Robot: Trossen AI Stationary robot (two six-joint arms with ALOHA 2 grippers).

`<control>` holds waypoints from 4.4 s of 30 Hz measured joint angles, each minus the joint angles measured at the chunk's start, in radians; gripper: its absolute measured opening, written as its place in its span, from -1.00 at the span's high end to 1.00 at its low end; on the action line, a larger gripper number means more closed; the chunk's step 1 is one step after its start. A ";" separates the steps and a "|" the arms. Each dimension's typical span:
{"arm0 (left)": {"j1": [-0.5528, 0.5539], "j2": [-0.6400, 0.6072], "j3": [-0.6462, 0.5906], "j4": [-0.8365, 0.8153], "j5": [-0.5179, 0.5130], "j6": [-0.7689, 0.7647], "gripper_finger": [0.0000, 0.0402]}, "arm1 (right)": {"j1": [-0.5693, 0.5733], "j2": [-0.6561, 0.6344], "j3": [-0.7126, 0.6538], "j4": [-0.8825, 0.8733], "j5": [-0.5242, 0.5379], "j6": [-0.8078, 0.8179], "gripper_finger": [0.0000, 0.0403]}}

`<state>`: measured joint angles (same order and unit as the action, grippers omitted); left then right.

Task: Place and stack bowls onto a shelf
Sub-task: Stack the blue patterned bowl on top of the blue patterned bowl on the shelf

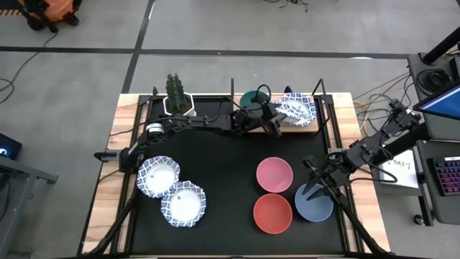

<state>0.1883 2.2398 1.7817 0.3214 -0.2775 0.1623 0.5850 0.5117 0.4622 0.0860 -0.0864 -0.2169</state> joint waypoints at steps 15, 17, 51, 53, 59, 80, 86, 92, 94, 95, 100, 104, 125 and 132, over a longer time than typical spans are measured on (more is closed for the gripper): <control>0.003 0.000 0.002 0.067 -0.035 -0.017 -0.04 | 0.000 0.000 0.000 0.000 0.000 -0.001 0.56; 0.004 0.000 0.002 0.095 -0.037 -0.013 0.00 | 0.000 0.000 0.000 0.000 0.000 -0.001 0.56; 0.021 -0.002 -0.004 0.169 -0.038 -0.017 0.15 | 0.000 0.000 0.000 -0.003 0.001 0.002 0.56; 0.019 -0.002 -0.004 0.155 -0.038 -0.019 0.15 | 0.000 0.000 0.000 -0.004 0.001 0.009 0.56; -0.017 -0.047 0.041 0.001 -0.037 0.006 0.15 | 0.000 0.000 0.000 -0.007 0.001 0.021 0.56; -0.098 -0.015 0.314 -1.050 0.169 -0.270 0.15 | 0.000 0.002 0.000 -0.020 0.009 0.056 0.56; -0.083 0.006 0.195 -0.923 0.102 -0.514 0.15 | 0.000 0.002 0.000 -0.020 0.009 0.061 0.56; -0.056 0.026 0.117 -0.790 0.097 -0.586 0.15 | 0.000 0.006 0.000 -0.020 0.010 0.061 0.56; -0.049 0.037 0.106 -0.757 0.094 -0.618 0.15 | 0.000 0.006 0.000 -0.021 0.010 0.061 0.56; -0.048 0.044 0.103 -0.759 0.092 -0.628 0.15 | 0.000 0.006 0.000 -0.021 0.010 0.061 0.56; -0.053 0.077 0.102 -0.739 0.090 -0.641 0.15 | 0.000 0.006 0.000 -0.022 0.010 0.060 0.56; -0.053 0.093 0.102 -0.723 0.102 -0.651 0.15 | 0.000 0.007 0.000 -0.023 0.010 0.060 0.56; -0.069 0.090 0.103 -0.702 0.131 -0.726 -0.03 | 0.000 0.007 -0.001 -0.026 0.010 0.058 0.56; -0.069 0.093 0.103 -0.681 0.130 -0.724 -0.18 | 0.000 0.007 0.000 -0.026 0.010 0.058 0.56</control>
<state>0.1188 2.3327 1.8843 -0.3599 -0.1471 -0.5617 0.5846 0.5186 0.4618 0.0605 -0.0765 -0.1585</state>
